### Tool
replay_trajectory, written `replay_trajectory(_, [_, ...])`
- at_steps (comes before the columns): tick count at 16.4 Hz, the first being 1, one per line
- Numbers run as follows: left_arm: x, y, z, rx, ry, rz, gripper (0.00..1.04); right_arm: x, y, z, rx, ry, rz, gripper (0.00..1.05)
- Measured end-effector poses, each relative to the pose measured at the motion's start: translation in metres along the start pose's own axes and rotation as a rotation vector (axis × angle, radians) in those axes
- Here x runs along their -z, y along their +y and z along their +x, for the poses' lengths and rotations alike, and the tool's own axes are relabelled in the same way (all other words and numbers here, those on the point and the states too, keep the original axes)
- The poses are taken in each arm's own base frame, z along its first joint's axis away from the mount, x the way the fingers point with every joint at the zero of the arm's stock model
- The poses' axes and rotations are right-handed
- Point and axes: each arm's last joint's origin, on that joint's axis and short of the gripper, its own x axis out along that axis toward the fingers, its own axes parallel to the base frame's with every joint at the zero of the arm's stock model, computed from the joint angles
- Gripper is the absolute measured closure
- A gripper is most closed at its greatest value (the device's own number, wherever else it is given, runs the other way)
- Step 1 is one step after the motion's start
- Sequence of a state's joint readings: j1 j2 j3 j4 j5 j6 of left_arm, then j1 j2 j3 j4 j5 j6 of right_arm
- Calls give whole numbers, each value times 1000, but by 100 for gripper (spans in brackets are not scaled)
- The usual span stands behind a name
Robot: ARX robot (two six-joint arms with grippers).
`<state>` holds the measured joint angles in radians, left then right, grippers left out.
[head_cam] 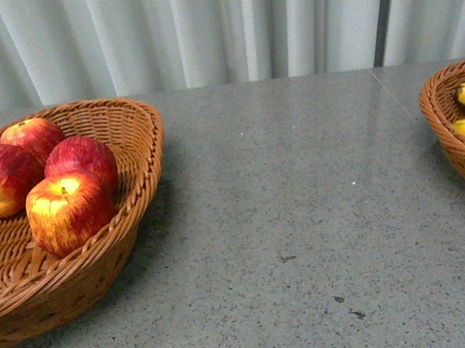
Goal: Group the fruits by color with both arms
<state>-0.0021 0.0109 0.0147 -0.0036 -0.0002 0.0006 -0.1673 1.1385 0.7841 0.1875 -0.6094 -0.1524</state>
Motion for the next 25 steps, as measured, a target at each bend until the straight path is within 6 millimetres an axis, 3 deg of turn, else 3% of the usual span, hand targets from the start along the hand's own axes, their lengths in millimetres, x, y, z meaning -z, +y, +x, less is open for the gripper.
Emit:
replay_trajectory(1, [0, 0, 0, 0, 0, 0, 7, -3, 8, -8, -9, -27, 12, 7])
replay_trajectory(3, [0, 0, 0, 0, 0, 0, 7, 2, 38, -24, 199, -118, 18, 23])
replay_trajectory(6, [0, 0, 0, -2, 0, 0, 7, 44, 65, -62, 420, -70, 74, 50])
replay_trajectory(9, [0, 0, 0, 0, 0, 0, 7, 87, 84, -95, 456, -85, 80, 83])
replay_trajectory(11, [0, 0, 0, 0, 0, 0, 7, 93, 87, -101, 459, -130, 69, 103])
replay_trajectory(18, [0, 0, 0, 0, 0, 0, 7, 127, 95, -108, 456, -96, 81, 103])
replay_trajectory(25, [0, 0, 0, 0, 0, 0, 7, 134, 96, -108, 458, -118, 76, 103])
